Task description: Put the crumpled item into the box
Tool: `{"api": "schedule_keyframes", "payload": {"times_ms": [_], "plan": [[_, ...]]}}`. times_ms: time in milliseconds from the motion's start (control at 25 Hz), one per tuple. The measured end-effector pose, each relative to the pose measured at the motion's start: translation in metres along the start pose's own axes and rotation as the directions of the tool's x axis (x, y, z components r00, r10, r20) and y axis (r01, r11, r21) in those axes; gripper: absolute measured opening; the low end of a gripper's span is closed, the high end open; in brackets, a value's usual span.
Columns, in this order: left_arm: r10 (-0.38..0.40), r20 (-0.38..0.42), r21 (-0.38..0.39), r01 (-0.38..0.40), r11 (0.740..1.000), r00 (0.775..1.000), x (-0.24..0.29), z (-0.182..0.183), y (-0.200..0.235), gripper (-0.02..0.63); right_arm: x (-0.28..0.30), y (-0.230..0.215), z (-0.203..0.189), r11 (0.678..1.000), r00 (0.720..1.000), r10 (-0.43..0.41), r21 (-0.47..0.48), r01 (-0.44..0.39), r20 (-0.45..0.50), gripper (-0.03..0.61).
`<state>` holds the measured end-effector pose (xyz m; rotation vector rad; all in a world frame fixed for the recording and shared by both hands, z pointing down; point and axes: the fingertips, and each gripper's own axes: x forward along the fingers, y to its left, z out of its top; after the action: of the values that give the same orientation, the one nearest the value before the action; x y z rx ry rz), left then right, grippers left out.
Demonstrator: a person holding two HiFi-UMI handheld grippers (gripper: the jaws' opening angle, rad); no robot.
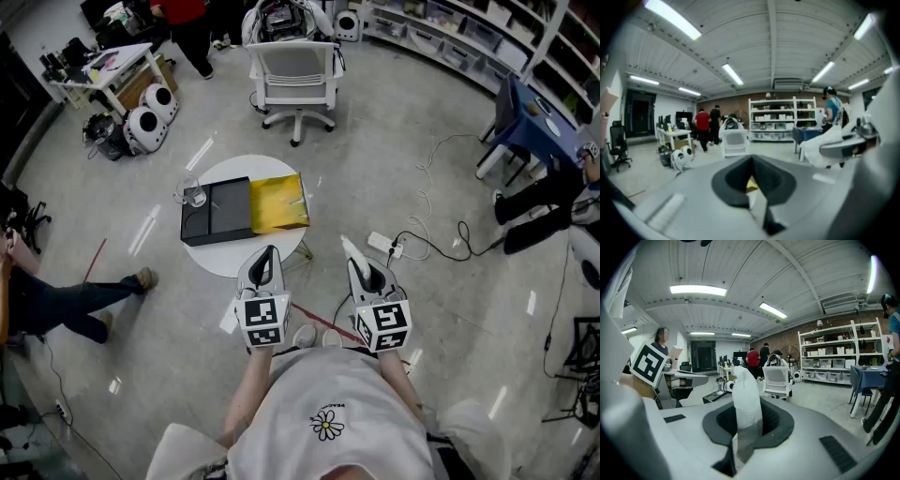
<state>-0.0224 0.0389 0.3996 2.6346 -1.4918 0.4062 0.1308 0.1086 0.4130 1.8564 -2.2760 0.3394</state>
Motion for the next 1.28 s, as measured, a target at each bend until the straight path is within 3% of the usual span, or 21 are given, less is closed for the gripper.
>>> {"api": "schedule_keyframes", "payload": {"times_ms": [480, 680, 960, 1280], "plan": [[0.014, 0.0, 0.011, -0.014, 1.0, 1.0, -0.003, 0.0, -0.016, -0.002, -0.01, -0.001, -0.013, 0.997, 0.998, 0.056, -0.055, -0.057, -0.018, 0.043], [0.056, 0.001, -0.001, -0.056, 0.998, 0.998, -0.014, -0.009, -0.026, -0.002, -0.027, 0.003, -0.026, 0.989, 0.994, 0.112, -0.093, -0.111, 0.0, 0.043], [0.032, -0.055, -0.013, -0.033, 0.999, 0.998, -0.023, -0.032, -0.054, -0.002, -0.034, 0.005, -0.048, 0.987, 0.987, 0.16, -0.022, -0.161, -0.034, 0.044], [0.001, -0.039, -0.016, -0.001, 1.0, 0.999, 0.018, -0.019, -0.033, -0.001, -0.001, -0.004, -0.033, 0.991, 0.992, 0.124, -0.053, -0.125, -0.013, 0.046]]}}
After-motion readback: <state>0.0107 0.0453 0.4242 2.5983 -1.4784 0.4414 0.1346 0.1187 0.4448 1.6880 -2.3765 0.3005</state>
